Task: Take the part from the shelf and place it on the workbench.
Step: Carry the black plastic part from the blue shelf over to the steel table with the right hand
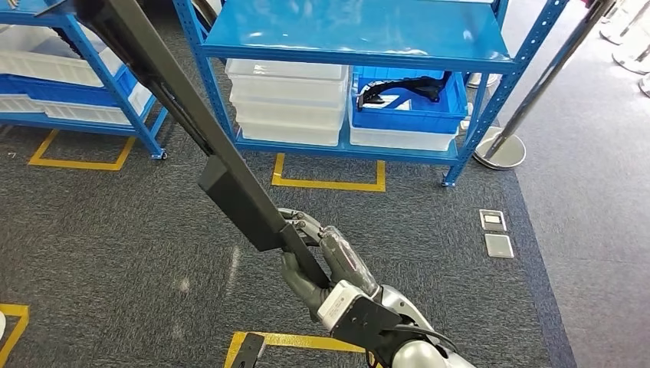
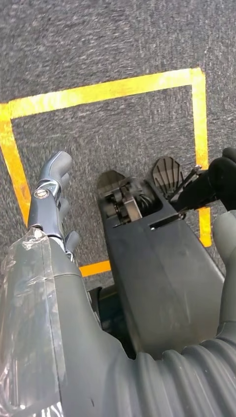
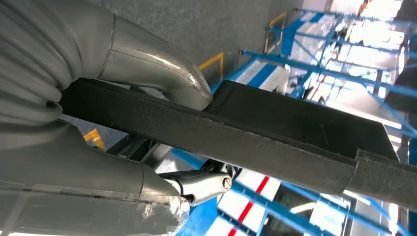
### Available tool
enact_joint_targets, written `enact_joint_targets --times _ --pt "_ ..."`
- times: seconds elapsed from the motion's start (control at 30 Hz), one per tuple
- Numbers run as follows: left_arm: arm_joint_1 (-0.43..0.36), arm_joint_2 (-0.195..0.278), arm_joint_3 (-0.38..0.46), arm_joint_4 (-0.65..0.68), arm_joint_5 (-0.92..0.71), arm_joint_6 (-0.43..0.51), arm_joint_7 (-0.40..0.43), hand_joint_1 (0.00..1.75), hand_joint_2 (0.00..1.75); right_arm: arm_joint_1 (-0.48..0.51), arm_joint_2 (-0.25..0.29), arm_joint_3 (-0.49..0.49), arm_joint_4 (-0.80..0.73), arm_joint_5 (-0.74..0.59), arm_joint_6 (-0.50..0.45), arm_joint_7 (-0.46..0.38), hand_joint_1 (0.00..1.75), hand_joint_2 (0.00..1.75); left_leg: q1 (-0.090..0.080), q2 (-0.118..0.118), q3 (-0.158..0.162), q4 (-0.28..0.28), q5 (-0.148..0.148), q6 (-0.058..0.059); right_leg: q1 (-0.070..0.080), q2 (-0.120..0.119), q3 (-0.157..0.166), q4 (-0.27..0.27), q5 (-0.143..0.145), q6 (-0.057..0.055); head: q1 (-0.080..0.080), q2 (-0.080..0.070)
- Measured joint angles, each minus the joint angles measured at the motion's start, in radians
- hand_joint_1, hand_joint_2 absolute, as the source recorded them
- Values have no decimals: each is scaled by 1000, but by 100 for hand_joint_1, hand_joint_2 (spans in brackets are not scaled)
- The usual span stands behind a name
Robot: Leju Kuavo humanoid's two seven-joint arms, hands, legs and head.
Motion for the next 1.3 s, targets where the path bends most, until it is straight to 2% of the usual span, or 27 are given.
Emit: enact_joint_targets --times 0.03,0.1,0.13,0.17,0.2,0.23,0.3,0.33,0.4,0.47,0.53,0.6,0.67,0.7,0.73,0.77,0.83,0.9,0.97,1.03,1.1,1.13,1.17,1.2,1.23,1.27,1.3 --pt "-1 0 0 0 -2 -1 2 0 175 0 0 0 0 0 0 1 175 175 3 -9 -1 -4 5 7 -3 26 -15 35 -25 4 4 0" --pt "-3 0 0 0 -4 -2 5 0 175 4 0 0 0 1 0 3 175 175 4 -29 -6 -5 10 14 -6 73 -70 157 -90 9 18 0" --pt "-3 0 0 0 -4 -3 5 0 175 7 0 0 1 2 1 4 175 175 4 -41 -9 -5 11 15 -7 81 -98 219 -112 10 24 0" --pt "-2 0 0 0 -4 -3 6 0 175 10 0 0 1 3 1 4 175 175 3 -53 -10 -4 12 15 -7 85 -115 253 -116 11 29 0" --pt "-2 0 0 0 -4 -3 6 0 175 11 0 0 2 4 2 5 175 175 3 -66 -11 -2 13 15 -7 87 -114 250 -100 10 33 0" --pt "-1 0 0 0 -5 -2 7 0 175 12 0 0 2 6 2 4 175 175 4 -79 -11 0 13 14 -8 91 -95 208 -67 9 36 0" --pt "-2 0 0 0 -5 -1 6 0 175 12 0 0 2 8 1 2 175 175 4 -103 -13 5 13 9 -12 128 -37 78 0 6 43 0" --pt "-3 0 0 0 -5 1 5 0 175 13 0 0 2 9 -1 0 175 175 5 -115 -18 10 14 4 -14 151 -16 28 15 4 45 0" --pt "-2 0 0 0 -6 6 -1 0 175 15 1 0 3 9 -9 -7 175 175 8 -135 -30 13 19 -10 -14 175 -6 -3 14 -2 44 0" --pt "0 0 0 0 -7 14 -9 0 175 16 3 0 3 8 -18 -15 175 175 9 -147 -39 15 23 -23 -15 153 -6 -11 19 -11 41 0" --pt "2 1 0 -1 -7 22 -21 0 175 16 8 0 2 5 -25 -25 175 175 4 -111 -56 56 -5 -34 -19 125 -4 -19 24 -24 29 0" --pt "0 1 0 -1 -8 30 -35 0 175 18 12 0 2 3 -30 -36 175 175 4 -58 -104 169 -70 -41 -15 95 -4 -21 25 -32 12 0" --pt "1 1 0 -1 -10 34 -44 0 175 19 12 0 2 1 -32 -46 175 175 9 -38 -148 278 -113 -45 -11 64 -4 -20 24 -34 3 0" --pt "2 1 0 -1 -10 34 -46 0 175 20 12 0 2 1 -33 -51 175 175 10 -35 -149 289 -110 -45 -9 50 -3 -20 23 -34 0 0" --pt "3 2 0 -1 -11 34 -47 0 175 20 13 0 2 1 -33 -54 175 175 11 -31 -129 259 -89 -44 -8 37 -2 -20 23 -34 -3 0" --pt "3 2 0 -1 -11 34 -48 0 175 20 14 0 2 1 -33 -57 175 175 10 -19 -92 193 -56 -40 -7 26 0 -20 22 -34 -6 0" --pt "2 3 0 -1 -12 34 -49 0 175 20 18 0 2 2 -35 -59 175 175 1 26 -23 59 -12 -30 -2 7 2 -19 19 -30 -13 0" --pt "0 3 0 -1 -13 34 -50 0 175 19 20 0 2 2 -36 -61 175 175 -9 49 -5 8 -4 -21 3 -10 3 -19 16 -23 -14 0" --pt "1 4 0 -1 -13 35 -50 0 175 19 21 0 2 2 -36 -61 175 175 -8 27 -9 1 1 -12 3 -26 6 -19 13 -14 -10 0" --pt "2 4 0 -1 -13 36 -51 0 175 18 22 0 2 2 -37 -63 175 175 -2 4 -8 -9 11 1 -1 5 -4 11 -16 -5 -5 0" --pt "0 4 0 -1 -11 39 -52 0 175 18 22 0 2 1 -38 -68 175 175 0 -19 -8 -14 17 10 -5 61 -48 115 -77 -1 8 0" --pt "0 4 0 -2 -8 41 -52 0 175 19 21 0 2 0 -38 -72 175 175 0 -31 -10 -14 18 12 -6 76 -79 181 -106 -1 15 0" --pt "0 5 0 -2 -4 45 -53 0 175 20 21 0 2 -1 -38 -77 175 175 0 -44 -11 -13 18 12 -7 83 -104 232 -120 1 21 0" --pt "1 5 0 -2 1 49 -54 0 175 19 21 0 2 -3 -39 -84 175 175 1 -57 -11 -12 18 12 -8 86 -115 252 -116 3 25 0" --pt "2 5 0 -2 5 54 -57 0 175 17 22 0 2 -6 -39 -90 175 175 1 -71 -11 -10 18 11 -10 88 -108 233 -91 4 28 0" --pt "3 6 1 -2 10 60 -60 0 175 14 23 0 3 -11 -41 -97 175 175 2 -85 -11 -6 17 10 -14 94 -85 181 -53 6 32 0" --pt "4 6 2 -2 16 65 -64 0 175 11 25 0 3 -16 -44 -105 175 175 4 -98 -12 -2 15 6 -18 112 -56 117 -19 7 35 0"
